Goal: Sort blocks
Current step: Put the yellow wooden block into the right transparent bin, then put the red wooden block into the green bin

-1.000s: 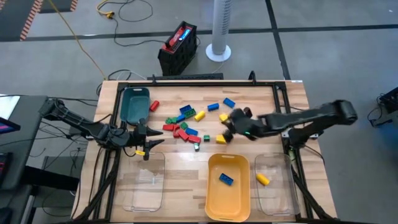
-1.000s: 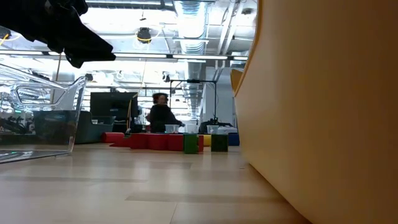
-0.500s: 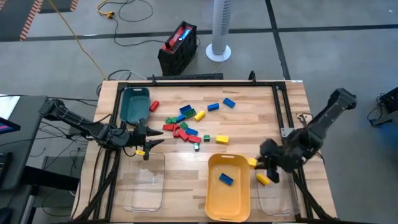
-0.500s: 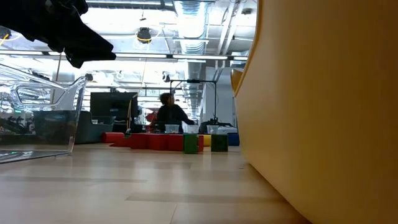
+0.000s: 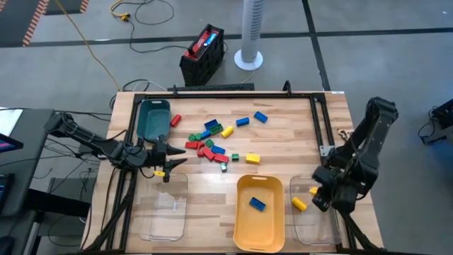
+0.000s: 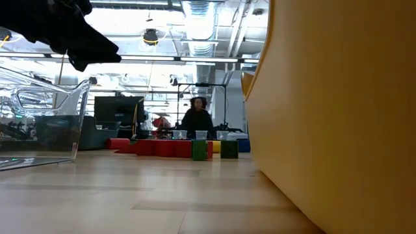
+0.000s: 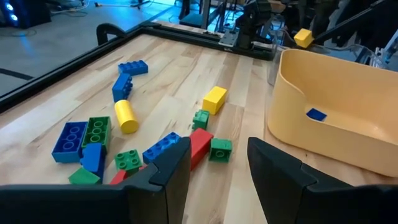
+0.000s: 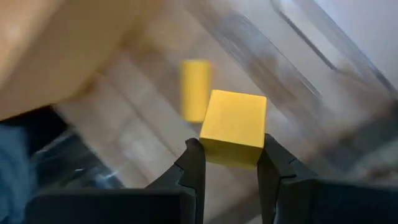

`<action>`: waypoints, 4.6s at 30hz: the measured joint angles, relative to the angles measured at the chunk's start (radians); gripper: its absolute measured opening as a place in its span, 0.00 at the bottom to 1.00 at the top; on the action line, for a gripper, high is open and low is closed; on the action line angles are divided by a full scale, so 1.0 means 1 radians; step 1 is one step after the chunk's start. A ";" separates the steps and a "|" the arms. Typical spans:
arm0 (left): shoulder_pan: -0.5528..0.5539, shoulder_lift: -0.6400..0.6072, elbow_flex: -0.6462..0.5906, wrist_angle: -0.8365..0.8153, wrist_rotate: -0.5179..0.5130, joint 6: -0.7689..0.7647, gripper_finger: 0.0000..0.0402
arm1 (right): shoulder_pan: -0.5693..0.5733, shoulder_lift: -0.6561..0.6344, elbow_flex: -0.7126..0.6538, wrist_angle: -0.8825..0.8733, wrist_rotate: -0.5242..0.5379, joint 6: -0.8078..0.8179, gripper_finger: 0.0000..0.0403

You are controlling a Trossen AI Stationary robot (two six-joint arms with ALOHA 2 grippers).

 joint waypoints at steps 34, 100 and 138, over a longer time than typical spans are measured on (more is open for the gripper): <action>0.000 0.000 0.000 -0.008 0.009 -0.010 0.39 | -0.288 0.470 0.000 0.216 -0.621 -0.359 0.28; 0.146 0.097 0.103 -0.126 0.172 0.044 0.39 | -0.919 0.175 0.119 0.240 0.282 -1.203 0.38; 0.335 1.156 0.930 -0.575 0.372 0.477 0.52 | -0.793 0.074 0.103 0.428 0.692 -1.464 0.38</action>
